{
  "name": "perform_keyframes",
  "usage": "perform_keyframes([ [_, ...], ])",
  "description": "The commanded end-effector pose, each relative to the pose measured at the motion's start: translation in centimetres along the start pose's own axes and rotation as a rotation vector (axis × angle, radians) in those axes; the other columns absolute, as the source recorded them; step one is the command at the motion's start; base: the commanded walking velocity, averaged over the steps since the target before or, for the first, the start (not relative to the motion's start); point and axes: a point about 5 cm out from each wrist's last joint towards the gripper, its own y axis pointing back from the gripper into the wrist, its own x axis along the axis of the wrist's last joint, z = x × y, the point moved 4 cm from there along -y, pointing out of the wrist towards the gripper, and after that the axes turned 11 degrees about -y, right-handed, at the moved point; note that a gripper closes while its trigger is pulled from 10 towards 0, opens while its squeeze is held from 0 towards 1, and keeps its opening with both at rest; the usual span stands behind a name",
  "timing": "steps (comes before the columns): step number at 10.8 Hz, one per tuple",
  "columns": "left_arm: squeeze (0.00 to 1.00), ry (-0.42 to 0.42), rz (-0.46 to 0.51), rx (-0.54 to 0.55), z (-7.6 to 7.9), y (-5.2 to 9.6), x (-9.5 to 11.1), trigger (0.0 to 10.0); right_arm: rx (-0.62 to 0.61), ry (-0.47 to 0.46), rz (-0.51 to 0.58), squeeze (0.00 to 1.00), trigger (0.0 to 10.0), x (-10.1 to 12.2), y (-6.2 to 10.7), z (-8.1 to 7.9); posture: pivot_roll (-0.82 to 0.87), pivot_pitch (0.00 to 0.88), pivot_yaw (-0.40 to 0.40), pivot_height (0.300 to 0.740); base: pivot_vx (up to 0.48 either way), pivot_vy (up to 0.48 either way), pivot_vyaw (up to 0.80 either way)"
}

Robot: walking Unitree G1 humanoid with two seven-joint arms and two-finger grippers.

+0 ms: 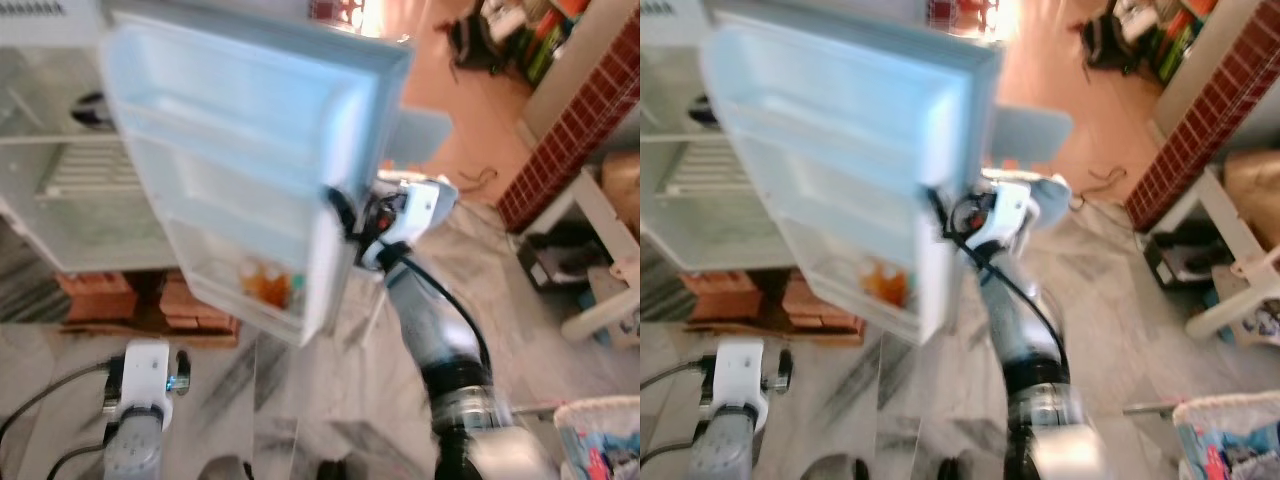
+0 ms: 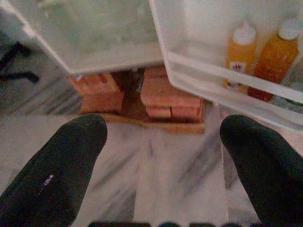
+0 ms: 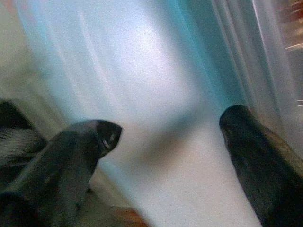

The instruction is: Restocking fridge

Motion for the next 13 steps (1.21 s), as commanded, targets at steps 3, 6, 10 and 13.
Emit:
perform_keyframes([
  [3,0.00,0.007,-0.048,0.041,-1.1,0.3,-0.9,10.0,0.393,-0.065,-0.173,0.00,10.0,0.8,4.6,-5.1,0.20,0.072,-0.089,0.740,0.000,0.000,0.00],
  [6,0.00,0.007,-0.053,0.037,-0.8,0.6,-1.0,10.0,0.302,0.221,-0.821,0.00,10.0,-5.3,15.1,2.4,0.21,0.075,-0.092,0.740,0.000,0.000,0.00],
  [10,0.00,-0.001,-0.082,0.046,-1.1,0.9,-1.9,10.0,-0.180,0.718,-0.731,0.00,10.0,-2.8,10.7,10.6,0.23,0.080,-0.093,0.740,0.000,0.000,0.00],
  [13,0.00,-0.123,0.007,-0.034,0.2,1.0,-1.2,10.0,-0.304,0.595,-0.330,0.00,10.0,-0.8,4.2,8.2,0.23,0.084,-0.098,0.740,0.000,0.000,0.00],
])
